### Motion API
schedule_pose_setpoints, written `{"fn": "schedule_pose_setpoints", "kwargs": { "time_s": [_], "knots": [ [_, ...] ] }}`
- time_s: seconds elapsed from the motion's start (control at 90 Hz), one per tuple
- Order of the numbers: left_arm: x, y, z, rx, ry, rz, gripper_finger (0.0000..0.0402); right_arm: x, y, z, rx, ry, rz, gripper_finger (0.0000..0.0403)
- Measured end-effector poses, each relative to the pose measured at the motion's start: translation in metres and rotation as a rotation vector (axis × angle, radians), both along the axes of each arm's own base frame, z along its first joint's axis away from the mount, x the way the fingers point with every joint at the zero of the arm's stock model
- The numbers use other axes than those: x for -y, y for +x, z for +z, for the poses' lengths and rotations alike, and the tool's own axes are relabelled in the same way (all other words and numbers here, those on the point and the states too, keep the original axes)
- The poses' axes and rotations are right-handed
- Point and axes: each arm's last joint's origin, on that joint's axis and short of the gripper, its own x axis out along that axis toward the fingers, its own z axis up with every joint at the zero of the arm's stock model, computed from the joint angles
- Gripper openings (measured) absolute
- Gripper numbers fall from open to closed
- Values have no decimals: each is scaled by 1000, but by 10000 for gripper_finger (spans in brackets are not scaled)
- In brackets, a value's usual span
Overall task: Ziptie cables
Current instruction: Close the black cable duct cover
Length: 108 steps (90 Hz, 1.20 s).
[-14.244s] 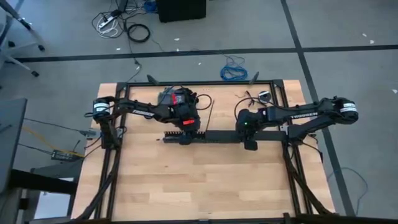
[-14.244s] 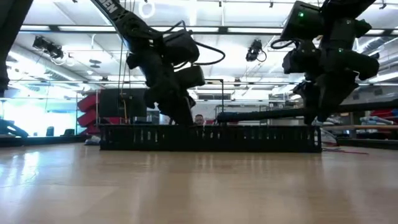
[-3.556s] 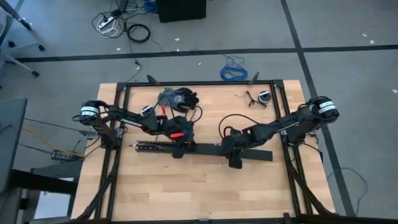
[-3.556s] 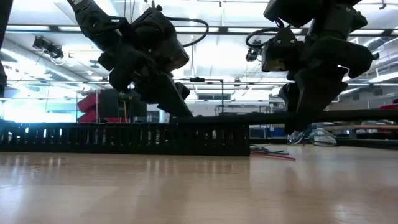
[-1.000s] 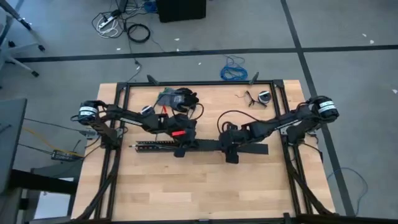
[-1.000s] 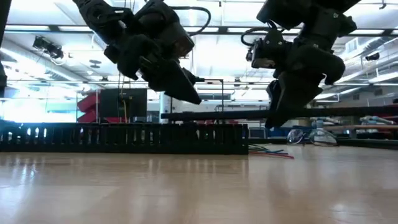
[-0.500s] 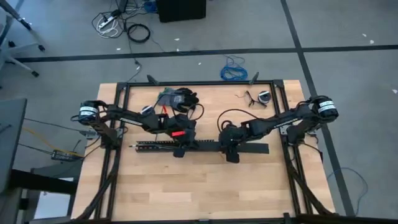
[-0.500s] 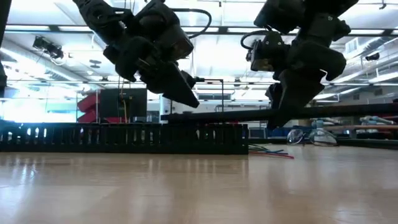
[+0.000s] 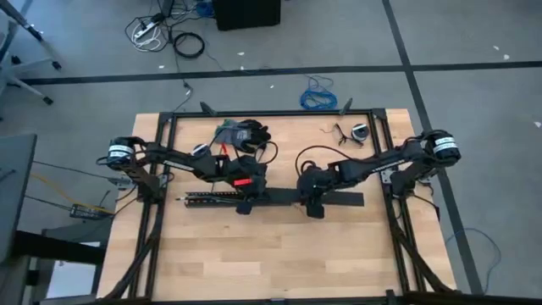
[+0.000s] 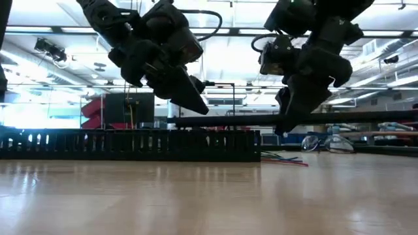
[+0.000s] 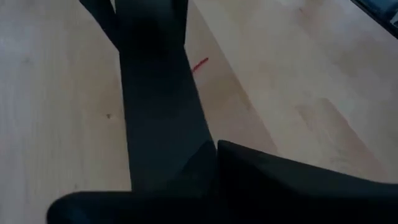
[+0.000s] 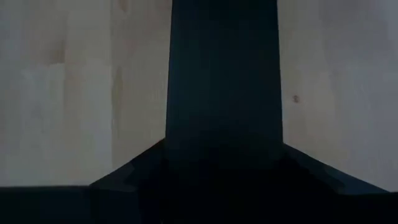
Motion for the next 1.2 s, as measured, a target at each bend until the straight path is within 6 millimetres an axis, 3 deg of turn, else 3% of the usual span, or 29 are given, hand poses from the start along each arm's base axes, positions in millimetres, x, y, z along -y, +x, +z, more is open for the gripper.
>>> {"fn": "schedule_pose_setpoints", "kwargs": {
  "time_s": [0.211, 0.644, 1.2],
  "knots": [
    [0, 0, 0, -4, 0, 1, 12, 4, 0, 0, -3, 33, 20, 229],
    [0, -2, -3, -34, 7, 11, 12, 3, 8, -19, -43, 41, 55, 229],
    [-1, 3, -10, -28, 18, 1, 12, 4, 8, -15, -17, -11, 55, 229]
  ]
}}
